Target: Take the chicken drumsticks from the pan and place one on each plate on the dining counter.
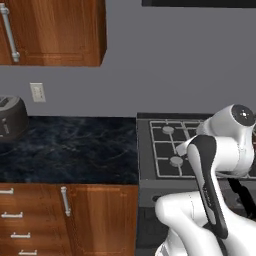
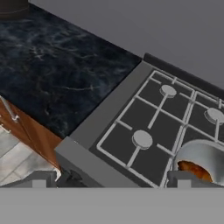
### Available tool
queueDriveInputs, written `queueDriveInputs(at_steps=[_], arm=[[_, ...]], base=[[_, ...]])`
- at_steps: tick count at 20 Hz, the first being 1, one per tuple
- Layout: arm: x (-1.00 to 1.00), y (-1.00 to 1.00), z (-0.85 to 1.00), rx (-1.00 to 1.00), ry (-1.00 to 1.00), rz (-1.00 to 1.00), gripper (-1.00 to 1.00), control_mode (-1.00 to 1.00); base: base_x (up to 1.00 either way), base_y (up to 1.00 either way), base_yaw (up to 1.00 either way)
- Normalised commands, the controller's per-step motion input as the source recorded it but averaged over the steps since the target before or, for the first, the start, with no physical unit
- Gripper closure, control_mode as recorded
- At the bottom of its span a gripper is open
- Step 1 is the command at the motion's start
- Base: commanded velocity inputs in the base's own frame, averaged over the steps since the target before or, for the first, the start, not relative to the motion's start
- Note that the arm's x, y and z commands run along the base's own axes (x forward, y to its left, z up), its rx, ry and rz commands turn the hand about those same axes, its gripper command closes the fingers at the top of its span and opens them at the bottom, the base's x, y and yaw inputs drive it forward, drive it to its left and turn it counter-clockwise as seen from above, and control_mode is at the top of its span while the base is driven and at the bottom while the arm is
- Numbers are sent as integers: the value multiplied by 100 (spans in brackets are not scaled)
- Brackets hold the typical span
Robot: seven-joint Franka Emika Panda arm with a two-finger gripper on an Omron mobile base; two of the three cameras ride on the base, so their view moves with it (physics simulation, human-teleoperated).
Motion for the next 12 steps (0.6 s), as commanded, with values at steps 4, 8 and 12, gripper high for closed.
queueDriveInputs(at_steps=[4, 8, 12], arm=[[1, -6, -7, 0, 4, 0, -100, -100], [1, -43, -19, 0, 27, -15, -100, -100], [0, -75, -16, 6, 28, -30, -100, -100]], base=[[17, -25, 18], [0, 0, 0], [0, 0, 0]])
